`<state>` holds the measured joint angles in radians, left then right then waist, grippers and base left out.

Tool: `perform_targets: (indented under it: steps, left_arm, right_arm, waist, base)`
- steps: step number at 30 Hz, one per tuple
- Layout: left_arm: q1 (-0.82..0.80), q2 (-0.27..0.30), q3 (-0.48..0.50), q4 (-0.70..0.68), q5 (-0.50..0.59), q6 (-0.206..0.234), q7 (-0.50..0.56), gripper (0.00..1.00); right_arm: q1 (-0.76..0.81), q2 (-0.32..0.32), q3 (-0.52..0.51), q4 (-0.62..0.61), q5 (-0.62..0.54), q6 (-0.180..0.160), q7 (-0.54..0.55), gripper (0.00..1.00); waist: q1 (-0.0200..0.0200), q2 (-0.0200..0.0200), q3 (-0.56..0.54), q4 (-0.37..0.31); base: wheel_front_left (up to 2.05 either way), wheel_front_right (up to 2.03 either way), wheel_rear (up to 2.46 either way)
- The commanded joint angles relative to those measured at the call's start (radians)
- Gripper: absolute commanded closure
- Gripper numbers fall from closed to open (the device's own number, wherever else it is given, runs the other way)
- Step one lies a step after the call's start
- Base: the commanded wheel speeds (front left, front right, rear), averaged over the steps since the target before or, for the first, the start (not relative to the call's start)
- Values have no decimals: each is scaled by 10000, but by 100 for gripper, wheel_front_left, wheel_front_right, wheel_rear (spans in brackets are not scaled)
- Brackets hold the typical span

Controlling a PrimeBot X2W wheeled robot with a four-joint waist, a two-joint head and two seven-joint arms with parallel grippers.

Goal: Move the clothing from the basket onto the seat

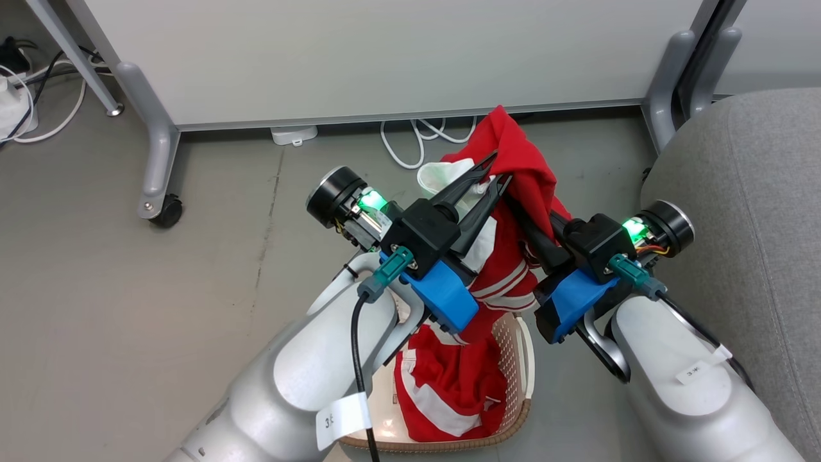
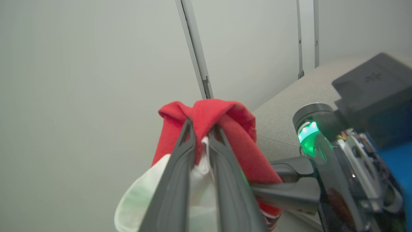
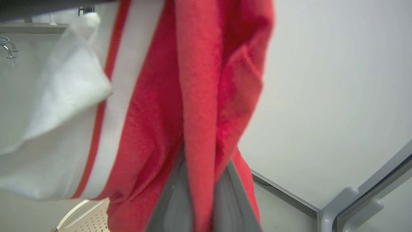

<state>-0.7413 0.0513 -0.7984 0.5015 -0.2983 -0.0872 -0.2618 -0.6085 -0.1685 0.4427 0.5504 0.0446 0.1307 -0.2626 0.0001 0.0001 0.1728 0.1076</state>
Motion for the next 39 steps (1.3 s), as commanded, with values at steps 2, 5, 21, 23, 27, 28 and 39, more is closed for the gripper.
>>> perform_targets:
  steps: [2, 5, 21, 23, 27, 28, 39]
  left_arm:
    - [-136, -12, -41, -41, -38, 62, -48, 100]
    - [-162, -12, -41, 1, -57, 86, -48, 100]
    - [-35, -9, 59, 29, -115, 178, -39, 0]
    - [18, -11, 77, 13, -85, 213, -39, 0]
    - [87, -3, 145, -55, -37, 233, -39, 0]
    - [116, 5, 172, -64, -33, 229, -39, 0]
    - [298, 166, 60, -258, 264, 44, -37, 0]
  right_arm:
    - [-69, 13, 4, -28, 55, 1, -35, 100]
    - [-15, 14, -13, -81, 110, 1, -35, 100]
    - [256, 154, -601, -389, 301, 1, -36, 100]
    - [273, 205, -773, -454, 314, 1, -36, 100]
    - [347, 268, -1194, -651, 372, 1, -36, 100]
    - [363, 261, -1323, -706, 365, 1, -36, 100]
    - [764, 265, -3431, -1531, 329, 1, -38, 100]
  waist:
    - [-1, -1, 14, -11]
    - [-1, -1, 33, -25]
    - [-1, -1, 99, -90]
    - [-1, -1, 139, -126]
    - [-1, -1, 332, -269]
    - [-1, -1, 393, -319]
    - [-1, -1, 1081, -1537]
  base:
    - [0, 0, 0]
    - [0, 0, 0]
    - [0, 0, 0]
    - [0, 0, 0]
    - [0, 0, 0]
    - [0, 0, 0]
    - [0, 0, 0]
